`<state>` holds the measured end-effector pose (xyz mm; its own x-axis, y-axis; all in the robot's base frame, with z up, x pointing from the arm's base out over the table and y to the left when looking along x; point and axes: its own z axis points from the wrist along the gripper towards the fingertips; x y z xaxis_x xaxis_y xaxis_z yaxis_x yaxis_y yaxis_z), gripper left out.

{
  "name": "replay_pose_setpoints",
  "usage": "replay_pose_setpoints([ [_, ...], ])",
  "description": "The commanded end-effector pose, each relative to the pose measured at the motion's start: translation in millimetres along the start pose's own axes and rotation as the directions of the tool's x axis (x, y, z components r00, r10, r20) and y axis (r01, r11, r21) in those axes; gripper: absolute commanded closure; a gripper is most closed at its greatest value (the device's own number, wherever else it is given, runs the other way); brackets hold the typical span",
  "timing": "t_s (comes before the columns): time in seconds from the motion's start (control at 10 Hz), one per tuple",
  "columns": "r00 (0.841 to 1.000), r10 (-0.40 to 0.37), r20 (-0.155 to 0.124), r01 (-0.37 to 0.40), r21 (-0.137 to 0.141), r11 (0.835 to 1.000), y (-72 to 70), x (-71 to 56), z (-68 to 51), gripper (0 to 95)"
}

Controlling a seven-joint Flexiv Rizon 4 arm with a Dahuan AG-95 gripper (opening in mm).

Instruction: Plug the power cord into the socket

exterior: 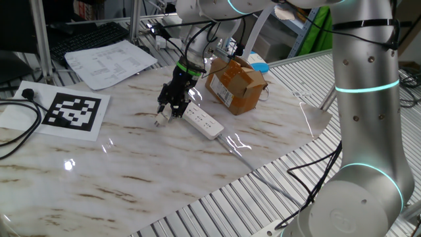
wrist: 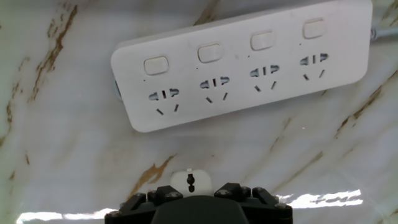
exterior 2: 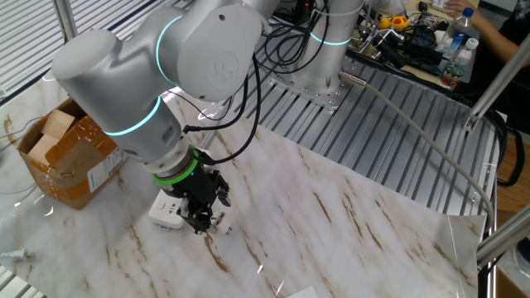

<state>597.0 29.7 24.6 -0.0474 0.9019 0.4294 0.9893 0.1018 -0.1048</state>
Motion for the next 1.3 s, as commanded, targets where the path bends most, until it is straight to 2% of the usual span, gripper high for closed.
replay_pose_setpoints([
  [0.1, 1.000, 0.008, -0.018, -0.008, -0.005, 1.000, -0.6, 0.9, 1.6, 38.0],
  [0.3, 1.000, 0.011, -0.022, -0.011, -0.013, 1.000, -2.0, 2.1, 3.4, 38.0],
  [0.4, 1.000, 0.009, -0.022, -0.010, -0.031, 0.999, -2.2, 2.7, 4.5, 57.0],
  [0.6, 1.000, -0.012, -0.020, 0.011, -0.044, 0.999, -2.3, 2.8, 4.6, 95.0],
  [1.0, 0.999, -0.030, -0.015, 0.029, -0.062, 0.998, -2.6, 3.9, 4.2, 95.0],
  [1.2, 0.999, -0.032, 0.000, 0.032, -0.071, 0.997, -2.8, 6.0, 3.6, 95.0],
  [1.3, 0.999, -0.040, 0.027, 0.042, -0.069, 0.997, -4.5, 9.6, 2.0, 95.0],
])
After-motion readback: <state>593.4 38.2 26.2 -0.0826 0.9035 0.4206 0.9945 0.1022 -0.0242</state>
